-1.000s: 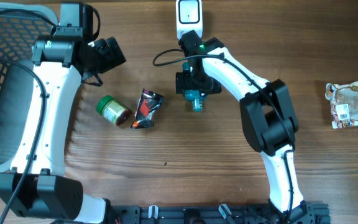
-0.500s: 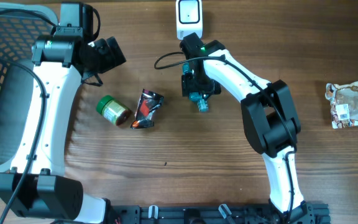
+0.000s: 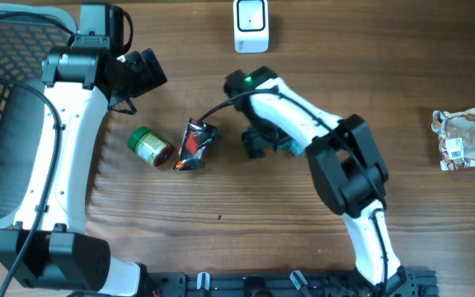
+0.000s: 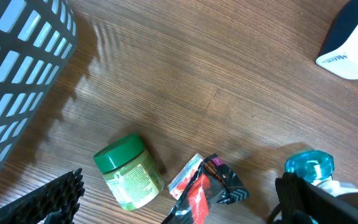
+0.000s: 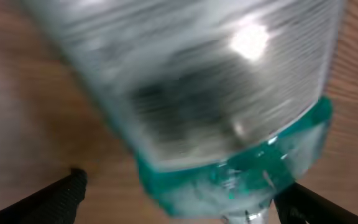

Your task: Scan the item barcode

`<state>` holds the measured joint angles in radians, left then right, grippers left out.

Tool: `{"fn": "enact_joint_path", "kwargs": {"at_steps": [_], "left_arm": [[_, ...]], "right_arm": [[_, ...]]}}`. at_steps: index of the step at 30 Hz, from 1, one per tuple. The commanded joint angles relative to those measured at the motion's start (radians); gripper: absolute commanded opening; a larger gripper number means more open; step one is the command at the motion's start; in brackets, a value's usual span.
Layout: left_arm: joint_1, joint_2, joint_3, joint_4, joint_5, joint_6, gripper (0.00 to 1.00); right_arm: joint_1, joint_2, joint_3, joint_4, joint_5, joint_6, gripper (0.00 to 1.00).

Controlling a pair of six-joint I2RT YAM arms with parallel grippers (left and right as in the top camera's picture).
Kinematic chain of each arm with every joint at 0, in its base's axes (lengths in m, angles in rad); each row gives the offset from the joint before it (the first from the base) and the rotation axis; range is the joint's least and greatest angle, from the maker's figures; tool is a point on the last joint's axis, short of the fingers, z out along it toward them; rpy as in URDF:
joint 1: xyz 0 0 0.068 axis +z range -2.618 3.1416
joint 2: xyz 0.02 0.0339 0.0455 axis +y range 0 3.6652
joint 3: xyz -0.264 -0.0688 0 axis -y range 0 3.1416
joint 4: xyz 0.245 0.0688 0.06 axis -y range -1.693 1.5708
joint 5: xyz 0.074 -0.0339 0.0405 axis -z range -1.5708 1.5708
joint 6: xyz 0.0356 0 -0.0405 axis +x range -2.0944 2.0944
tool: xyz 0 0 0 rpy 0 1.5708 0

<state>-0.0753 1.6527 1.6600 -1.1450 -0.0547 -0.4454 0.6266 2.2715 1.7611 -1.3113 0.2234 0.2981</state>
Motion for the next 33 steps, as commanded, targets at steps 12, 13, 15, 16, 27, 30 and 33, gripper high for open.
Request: {"fn": "enact_joint_path", "kwargs": {"at_steps": [12,13,15,16,27,30,33], "left_arm": [[0.005,-0.003,-0.003,-0.001,-0.014,0.023,1.0],[0.005,-0.003,-0.003,-0.001,-0.014,0.023,1.0],[0.005,-0.003,-0.003,0.0,-0.014,0.023,1.0],[0.005,-0.003,-0.003,-0.001,-0.014,0.023,1.0],[0.005,-0.003,-0.003,-0.001,-0.014,0.023,1.0],[0.005,-0.003,-0.003,-0.001,-0.014,0.023,1.0],[0.005,-0.003,-0.003,0.0,-0.014,0.023,1.0]], "right_arm": [[-0.047,-0.364,0.002,-0.211,-0.511,1.697,1.0],[-0.048,-0.364,-0.005,-0.188,-0.5,1.77,1.0],[-0.063,-0.364,-0.053,0.015,-0.488,1.77,1.0],[-0.067,-0.364,-0.082,0.085,-0.487,1.77,1.0],[-0.255,-0.303,-0.395,0.522,-0.888,1.769,1.0],[-0.257,-0.303,-0.395,0.689,-0.941,1.71,1.0],[-0.254,-0.31,-0.394,0.703,-0.951,1.725,1.0]]}}
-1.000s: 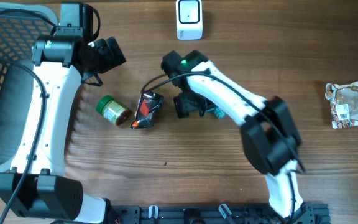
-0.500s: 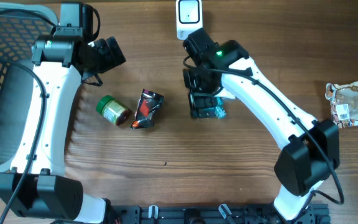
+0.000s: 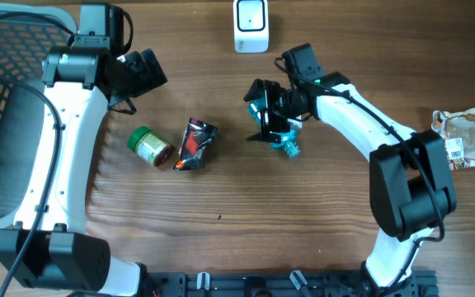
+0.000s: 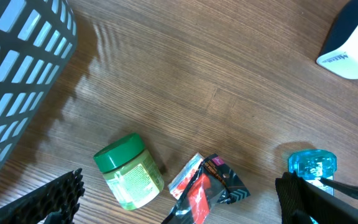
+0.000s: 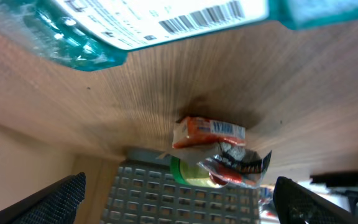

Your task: Scan the item barcode

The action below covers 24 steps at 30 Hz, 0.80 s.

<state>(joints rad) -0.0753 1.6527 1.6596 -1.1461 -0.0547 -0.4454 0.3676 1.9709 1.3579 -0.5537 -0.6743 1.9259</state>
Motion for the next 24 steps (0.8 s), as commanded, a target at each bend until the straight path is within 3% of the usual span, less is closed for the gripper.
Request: {"fn": "enact_joint_path", "kwargs": {"at_steps": [1,5,9,15,24], "left_arm": [[0.005,-0.003,-0.003,0.001,-0.014,0.023,1.0],[0.005,-0.003,-0.003,0.0,-0.014,0.023,1.0],[0.005,-0.003,-0.003,0.0,-0.014,0.023,1.0],[0.005,-0.003,-0.003,0.0,-0.014,0.023,1.0],[0.005,-0.003,-0.003,0.001,-0.014,0.023,1.0]], "right_arm": [[0.006,-0.024,0.014,-0.117,-0.051,0.144,1.0],[0.0,-0.064,0.152,-0.479,0.164,0.144,1.0],[-0.049,-0.064,0.306,-0.711,0.277,0.143,1.0],[-0.21,-0.063,0.31,-0.855,0.38,0.143,1.0],[-0.167,-0.04,0.264,-0.815,0.548,0.143,1.0]]}}
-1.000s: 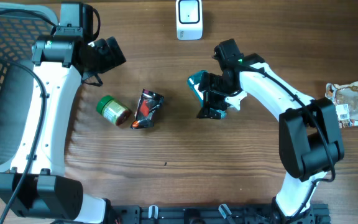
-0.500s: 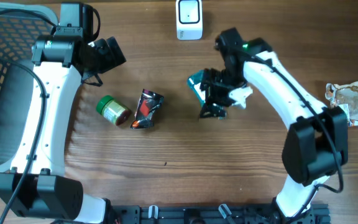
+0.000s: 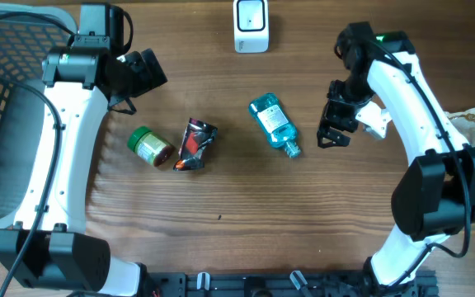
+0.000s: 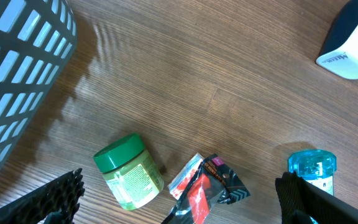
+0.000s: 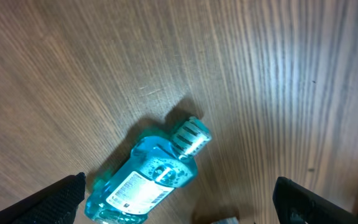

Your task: Scan the item barcode

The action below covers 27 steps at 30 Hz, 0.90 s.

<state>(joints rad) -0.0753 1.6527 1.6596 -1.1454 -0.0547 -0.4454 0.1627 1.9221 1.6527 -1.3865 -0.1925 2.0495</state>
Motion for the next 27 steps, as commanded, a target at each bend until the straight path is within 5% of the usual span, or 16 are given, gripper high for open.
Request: {"fn": "enact_joint_path", "kwargs": {"at_steps": [1,6,25,27], "left_arm": [[0.005,-0.003,-0.003,0.0,-0.014,0.023,1.0],[0.005,-0.003,-0.003,0.0,-0.014,0.023,1.0],[0.005,-0.003,-0.003,0.0,-0.014,0.023,1.0],[0.005,-0.003,-0.003,0.0,-0.014,0.023,1.0]], "right_arm": [[0.061,0.01,-0.038,0.013,0.082,0.018,1.0],[0.209,0.061,-0.155,0.272,0.159,0.018,1.0],[0.205,0.203,-0.156,0.402,0.14,0.018,1.0],[0.205,0.215,-0.156,0.402,0.14,0.019,0.8]]}}
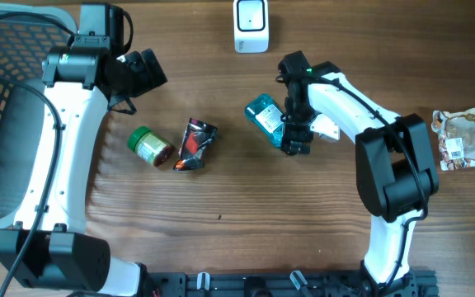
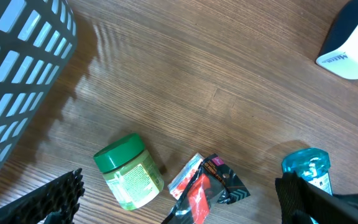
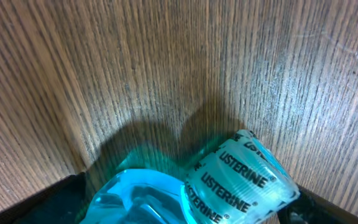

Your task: Scan the item barcode

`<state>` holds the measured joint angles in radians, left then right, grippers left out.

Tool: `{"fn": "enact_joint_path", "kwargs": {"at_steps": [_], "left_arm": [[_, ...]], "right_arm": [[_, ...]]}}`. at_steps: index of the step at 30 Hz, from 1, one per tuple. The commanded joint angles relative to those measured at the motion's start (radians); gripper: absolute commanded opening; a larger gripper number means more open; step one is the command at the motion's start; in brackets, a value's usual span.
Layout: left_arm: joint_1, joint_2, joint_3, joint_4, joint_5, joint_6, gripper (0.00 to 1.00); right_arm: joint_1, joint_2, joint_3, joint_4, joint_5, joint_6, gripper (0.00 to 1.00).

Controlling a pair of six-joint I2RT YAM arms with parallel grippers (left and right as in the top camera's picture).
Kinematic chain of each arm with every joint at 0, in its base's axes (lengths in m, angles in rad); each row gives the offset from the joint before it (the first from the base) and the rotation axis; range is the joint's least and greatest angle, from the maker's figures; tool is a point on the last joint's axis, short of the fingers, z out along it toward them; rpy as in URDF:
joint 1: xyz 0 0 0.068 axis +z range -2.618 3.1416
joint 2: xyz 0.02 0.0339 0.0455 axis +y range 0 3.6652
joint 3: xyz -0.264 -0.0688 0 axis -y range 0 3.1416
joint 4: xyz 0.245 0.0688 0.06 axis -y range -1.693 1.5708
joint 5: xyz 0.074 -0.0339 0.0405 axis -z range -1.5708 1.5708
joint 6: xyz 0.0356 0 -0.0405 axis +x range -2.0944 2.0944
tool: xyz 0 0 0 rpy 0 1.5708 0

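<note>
A blue mouthwash bottle (image 1: 262, 113) lies on the wooden table below the white scanner (image 1: 251, 25). My right gripper (image 1: 295, 139) is down over its neck end. In the right wrist view the ribbed cap (image 3: 244, 179) and the bottle's shoulder (image 3: 142, 196) lie between the wide-apart fingers (image 3: 73, 190), so the right gripper (image 3: 185, 202) is open around them. The barcode is hidden. My left gripper (image 1: 143, 70) hangs open high above the table; in the left wrist view the bottle (image 2: 304, 163) shows at the lower right.
A green-lidded jar (image 1: 149, 145) and a crumpled black-and-red snack packet (image 1: 196, 144) lie left of the bottle. A dark plastic basket fills the left edge. A clear bag of biscuits (image 1: 468, 137) lies at the far right.
My right gripper, which was open off to the right of the bottle, is now down over the bottle's neck. The bottle has shifted slightly up and left. The left arm has not moved.
My right gripper was first low over the bottle near the snack packet. Then it held the bottle tilted above the table, its barcode label showing. After that the bottle lay on the table with the gripper away to the right. Now the gripper straddles the neck.
</note>
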<state>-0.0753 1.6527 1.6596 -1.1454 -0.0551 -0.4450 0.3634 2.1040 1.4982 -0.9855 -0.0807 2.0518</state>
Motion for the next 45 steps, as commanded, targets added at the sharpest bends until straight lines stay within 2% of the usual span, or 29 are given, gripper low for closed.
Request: {"fn": "enact_joint_path", "kwargs": {"at_steps": [1,7,8,9,10,13,20,24,25,26,28,32,34,36,38,39,40,41,45], "left_arm": [[0.005,-0.003,-0.003,0.0,-0.013,0.023,1.0],[0.005,-0.003,-0.003,0.0,-0.013,0.023,1.0],[0.005,-0.003,-0.003,0.0,-0.013,0.023,1.0],[0.005,-0.003,-0.003,0.0,-0.013,0.023,1.0],[0.005,-0.003,-0.003,0.0,-0.013,0.023,1.0],[0.005,-0.003,-0.003,0.0,-0.013,0.023,1.0],[0.005,-0.003,-0.003,0.0,-0.013,0.023,1.0],[0.005,-0.003,-0.003,0.0,-0.013,0.023,1.0],[0.005,-0.003,-0.003,0.0,-0.013,0.023,1.0],[0.005,-0.003,-0.003,0.0,-0.013,0.023,1.0],[0.005,-0.003,-0.003,0.0,-0.013,0.023,1.0],[0.005,-0.003,-0.003,0.0,-0.013,0.023,1.0],[0.005,-0.003,-0.003,0.0,-0.013,0.023,1.0],[0.005,-0.003,-0.003,0.0,-0.013,0.023,1.0],[0.005,-0.003,-0.003,0.0,-0.013,0.023,1.0],[0.005,-0.003,-0.003,0.0,-0.013,0.023,1.0],[0.005,-0.003,-0.003,0.0,-0.013,0.023,1.0],[0.005,-0.003,-0.003,0.0,-0.013,0.023,1.0],[0.005,-0.003,-0.003,0.0,-0.013,0.023,1.0]], "right_arm": [[0.004,0.037,-0.001,0.002,0.031,0.016,0.74],[0.004,0.045,-0.001,0.0,0.055,0.011,0.74],[0.004,0.045,-0.001,0.002,0.058,-0.028,0.79],[0.004,0.045,-0.001,0.006,0.06,-0.08,0.79],[0.004,0.045,-0.001,0.024,0.082,-0.142,0.79],[0.004,0.045,0.0,0.103,0.179,-0.445,0.78],[0.004,0.026,0.007,0.195,0.196,-0.778,0.78],[0.004,-0.005,0.007,0.321,0.18,-1.295,0.79],[0.004,-0.005,0.007,0.316,0.178,-1.425,0.8],[0.004,-0.005,0.007,0.303,0.177,-1.526,0.88],[0.004,-0.005,0.007,0.277,0.177,-1.606,1.0],[0.004,-0.018,0.033,0.269,0.108,-1.55,1.0],[0.004,-0.034,0.071,0.229,0.106,-1.42,1.0],[0.004,-0.072,0.122,0.129,0.109,-1.171,1.0],[0.004,-0.088,0.143,0.054,0.109,-0.993,1.0],[0.004,-0.092,0.145,-0.034,0.102,-0.791,1.0],[0.004,-0.09,0.142,-0.098,0.1,-0.657,1.0],[0.007,-0.088,0.132,-0.111,0.101,-0.605,1.0],[0.011,-0.06,0.124,0.001,0.117,-0.638,1.0]]}}
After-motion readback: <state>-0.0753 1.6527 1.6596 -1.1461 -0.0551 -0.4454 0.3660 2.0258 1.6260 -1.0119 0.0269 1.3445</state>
